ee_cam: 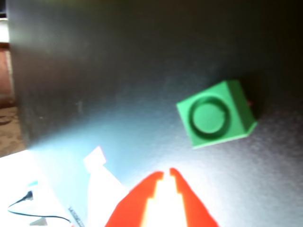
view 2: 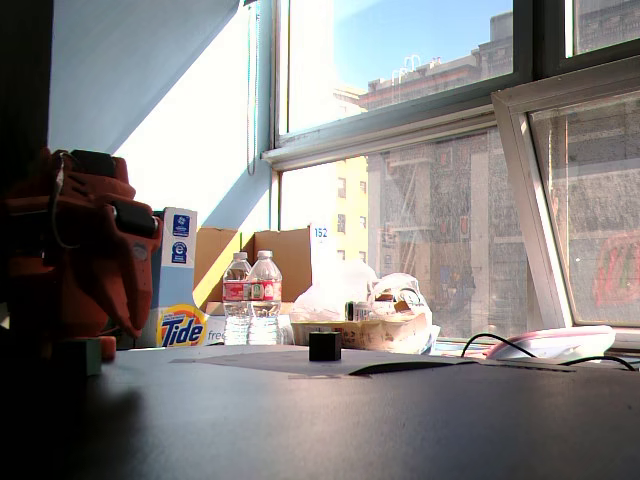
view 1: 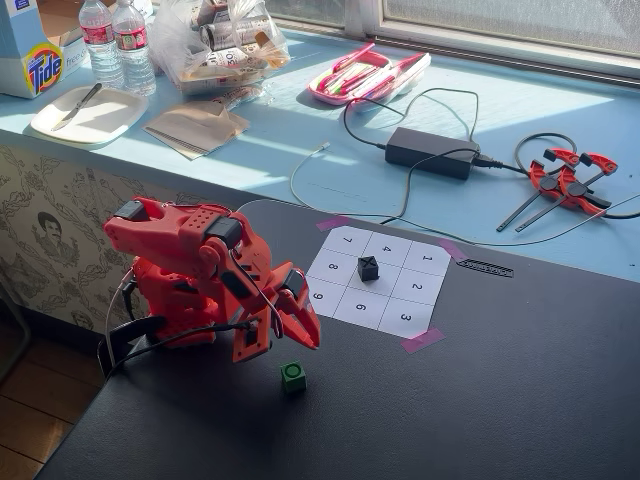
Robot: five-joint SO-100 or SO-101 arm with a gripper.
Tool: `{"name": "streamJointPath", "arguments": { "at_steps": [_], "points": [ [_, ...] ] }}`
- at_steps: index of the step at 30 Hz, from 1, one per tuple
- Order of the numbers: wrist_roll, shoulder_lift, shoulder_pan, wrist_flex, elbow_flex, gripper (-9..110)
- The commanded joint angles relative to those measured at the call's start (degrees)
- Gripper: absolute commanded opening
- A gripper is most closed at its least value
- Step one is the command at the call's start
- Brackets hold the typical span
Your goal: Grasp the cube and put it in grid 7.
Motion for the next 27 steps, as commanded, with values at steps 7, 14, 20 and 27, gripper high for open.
{"name": "streamJointPath", "arguments": {
  "at_steps": [7,14,20,27],
  "points": [
    [-5.01,-24.61,3.52,10.90,-30.67,0],
    [-9.32,-35.86,8.17,15.29,-39.55,0],
    [-10.72,-37.00,9.84,16.61,-36.83,0],
    [-15.12,-39.02,14.59,15.82,-32.87,0]
  ]
}}
